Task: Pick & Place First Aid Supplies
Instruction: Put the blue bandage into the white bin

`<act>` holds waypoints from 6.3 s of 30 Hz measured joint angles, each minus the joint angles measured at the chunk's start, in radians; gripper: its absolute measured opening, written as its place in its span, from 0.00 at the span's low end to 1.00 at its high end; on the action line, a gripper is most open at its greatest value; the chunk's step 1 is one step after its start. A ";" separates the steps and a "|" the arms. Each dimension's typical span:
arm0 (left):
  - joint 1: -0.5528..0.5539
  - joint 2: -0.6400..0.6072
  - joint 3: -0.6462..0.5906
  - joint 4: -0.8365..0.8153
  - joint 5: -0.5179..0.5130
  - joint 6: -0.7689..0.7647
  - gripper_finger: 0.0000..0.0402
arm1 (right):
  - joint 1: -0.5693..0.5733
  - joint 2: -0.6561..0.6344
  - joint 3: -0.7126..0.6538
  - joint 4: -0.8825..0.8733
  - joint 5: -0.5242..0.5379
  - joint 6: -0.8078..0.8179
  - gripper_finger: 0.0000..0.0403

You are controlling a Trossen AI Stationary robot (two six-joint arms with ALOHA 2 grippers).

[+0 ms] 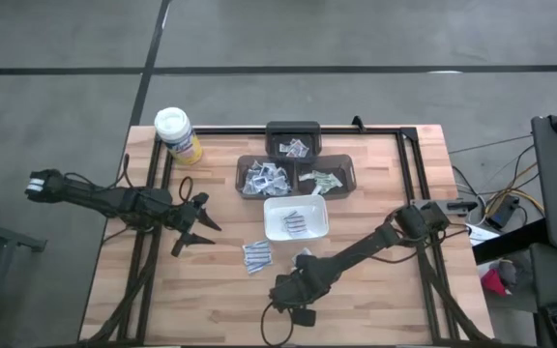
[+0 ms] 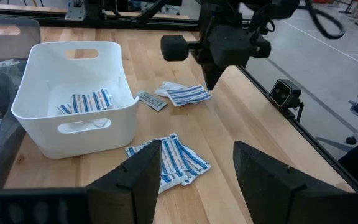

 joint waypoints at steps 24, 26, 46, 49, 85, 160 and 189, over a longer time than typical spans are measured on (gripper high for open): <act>0.000 0.000 0.000 0.000 0.000 -0.011 0.49 | 0.002 -0.003 -0.006 0.016 -0.086 -0.048 0.16; 0.000 0.000 0.000 0.000 0.000 -0.012 0.49 | 0.002 -0.003 -0.006 0.015 -0.084 -0.048 0.20; 0.000 0.000 0.000 0.000 0.000 -0.014 0.49 | 0.002 0.035 -0.023 0.021 0.003 -0.046 0.24; 0.000 0.001 0.000 0.001 0.000 -0.015 0.49 | 0.005 0.038 -0.022 0.020 -0.008 -0.045 0.24; 0.000 0.001 -0.001 0.006 0.000 -0.013 0.49 | 0.016 0.040 0.019 0.018 0.021 -0.012 0.30; 0.000 0.008 -0.001 0.011 0.000 -0.015 0.49 | -0.012 -0.335 -0.012 0.045 0.342 0.075 0.02; 0.000 0.014 -0.001 0.015 -0.001 -0.143 0.49 | -0.178 -0.386 -0.046 -0.048 0.460 -0.851 0.02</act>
